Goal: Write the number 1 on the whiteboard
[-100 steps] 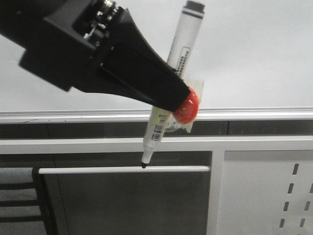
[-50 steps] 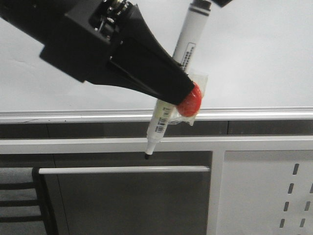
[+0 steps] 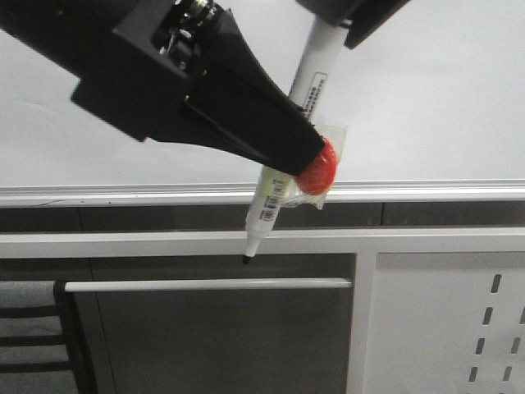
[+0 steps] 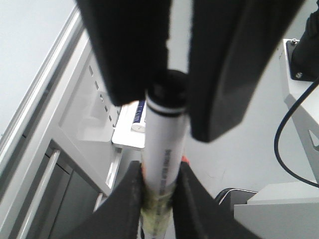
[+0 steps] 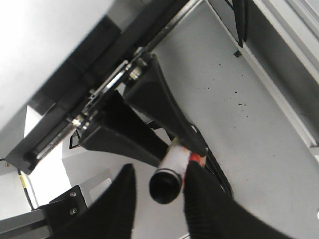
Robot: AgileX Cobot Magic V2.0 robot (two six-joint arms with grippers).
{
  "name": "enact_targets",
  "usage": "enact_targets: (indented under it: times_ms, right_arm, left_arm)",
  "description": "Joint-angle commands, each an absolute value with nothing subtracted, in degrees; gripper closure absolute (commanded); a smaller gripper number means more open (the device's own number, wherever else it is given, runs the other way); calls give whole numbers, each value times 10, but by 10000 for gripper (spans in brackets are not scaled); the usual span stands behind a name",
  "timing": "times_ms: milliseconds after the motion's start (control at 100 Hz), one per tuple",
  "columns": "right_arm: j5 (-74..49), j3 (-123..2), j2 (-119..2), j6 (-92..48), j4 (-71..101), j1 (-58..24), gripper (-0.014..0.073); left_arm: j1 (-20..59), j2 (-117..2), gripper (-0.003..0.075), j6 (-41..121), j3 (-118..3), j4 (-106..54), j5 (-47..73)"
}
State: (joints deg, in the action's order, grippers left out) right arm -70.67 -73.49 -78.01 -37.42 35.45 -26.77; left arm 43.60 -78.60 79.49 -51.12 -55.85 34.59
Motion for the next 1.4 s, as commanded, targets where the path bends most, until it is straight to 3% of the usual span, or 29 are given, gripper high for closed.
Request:
enact_targets:
  times_ms: [0, 150, 330, 450, 620, 690, 920, 1230, 1390]
  right_arm:
    - [-729, -754, -766, -374, 371, -269, 529]
    - [-729, -754, -766, -374, 368, -269, 662]
    - [-729, -754, -766, -374, 368, -269, 657]
    - [-729, -754, -766, -374, 366, -269, 657]
    - [-708, -753, -757, -374, 350, -269, 650]
    - [-696, -753, -747, -374, 338, -269, 645]
    - [-599, -703, -663, -374, 330, -270, 643]
    - [-209, -431, -442, -374, 323, -361, 643]
    - [-130, -347, -390, -374, 344, -378, 643]
  left_arm:
    - [440, -772, 741, 789, -531, -584, 328]
    - [440, -772, 740, 789, -531, -587, 319]
    - [440, -765, 713, 789, -531, -585, 321]
    - [438, -757, 575, 788, -531, -588, 321]
    - [402, -724, 287, 759, -531, -590, 320]
    - [375, -704, 235, 741, -531, -590, 321]
    - [255, -628, 241, 683, -528, -590, 368]
    - [142, -537, 307, 674, -486, -640, 369]
    - [124, -511, 367, 674, -478, -641, 350]
